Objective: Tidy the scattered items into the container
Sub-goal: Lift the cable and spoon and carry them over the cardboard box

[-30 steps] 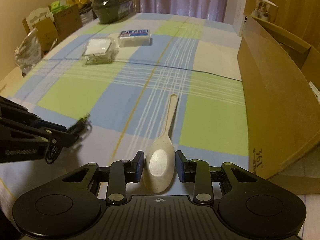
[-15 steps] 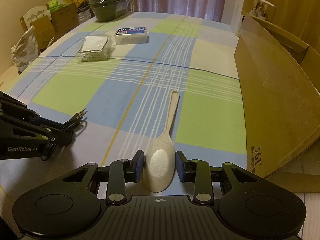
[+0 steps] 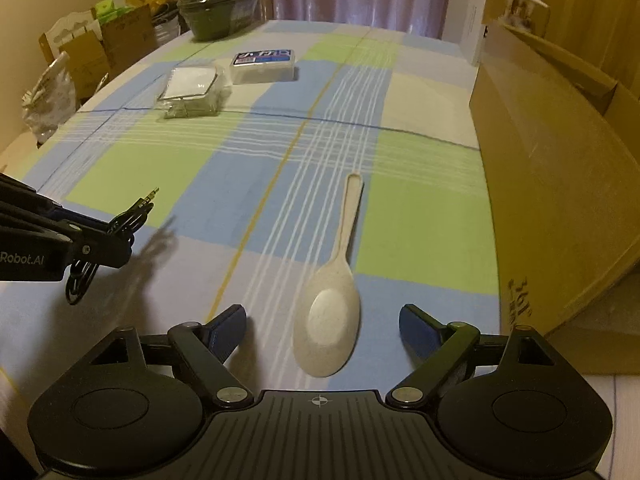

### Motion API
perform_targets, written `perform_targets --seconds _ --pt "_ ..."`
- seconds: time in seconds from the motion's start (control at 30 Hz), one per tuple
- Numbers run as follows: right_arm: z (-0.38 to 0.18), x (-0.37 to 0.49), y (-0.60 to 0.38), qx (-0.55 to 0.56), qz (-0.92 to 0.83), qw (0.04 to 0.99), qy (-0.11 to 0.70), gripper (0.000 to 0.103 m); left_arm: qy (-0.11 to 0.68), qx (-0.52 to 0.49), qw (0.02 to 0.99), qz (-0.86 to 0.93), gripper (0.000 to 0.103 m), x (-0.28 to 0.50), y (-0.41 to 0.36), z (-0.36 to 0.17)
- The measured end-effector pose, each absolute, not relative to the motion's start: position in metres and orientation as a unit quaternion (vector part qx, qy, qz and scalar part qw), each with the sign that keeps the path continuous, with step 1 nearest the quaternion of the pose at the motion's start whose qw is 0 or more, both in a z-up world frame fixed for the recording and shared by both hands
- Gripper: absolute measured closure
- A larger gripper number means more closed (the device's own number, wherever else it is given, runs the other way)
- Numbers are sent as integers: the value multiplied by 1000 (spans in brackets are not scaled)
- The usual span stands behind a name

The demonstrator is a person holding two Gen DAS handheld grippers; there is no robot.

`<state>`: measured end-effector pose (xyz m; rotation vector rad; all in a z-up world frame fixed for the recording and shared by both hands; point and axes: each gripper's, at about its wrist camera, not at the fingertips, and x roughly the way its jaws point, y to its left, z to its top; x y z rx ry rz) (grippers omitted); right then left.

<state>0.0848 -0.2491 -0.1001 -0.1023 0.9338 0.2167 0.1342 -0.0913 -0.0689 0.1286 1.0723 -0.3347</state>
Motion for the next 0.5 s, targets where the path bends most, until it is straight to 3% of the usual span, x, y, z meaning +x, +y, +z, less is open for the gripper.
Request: perform_targets --seconds 0.1,0.13,0.2,0.27,0.5 --pt "-100 85 -251 -44 100 888 447 14 510 59 844 -157 92 133 -91 -69" --pt "-99 86 -252 -41 98 889 445 29 510 58 844 -157 92 133 -90 -70" --pt "-98 87 -252 -36 96 890 445 41 510 57 844 -156 92 132 -90 -70" --pt "-96 87 -252 -40 93 891 442 65 511 57 843 -157 92 132 -89 -70" --pt "-90 84 -251 -41 96 892 440 68 510 57 844 -158 92 131 -89 -70"
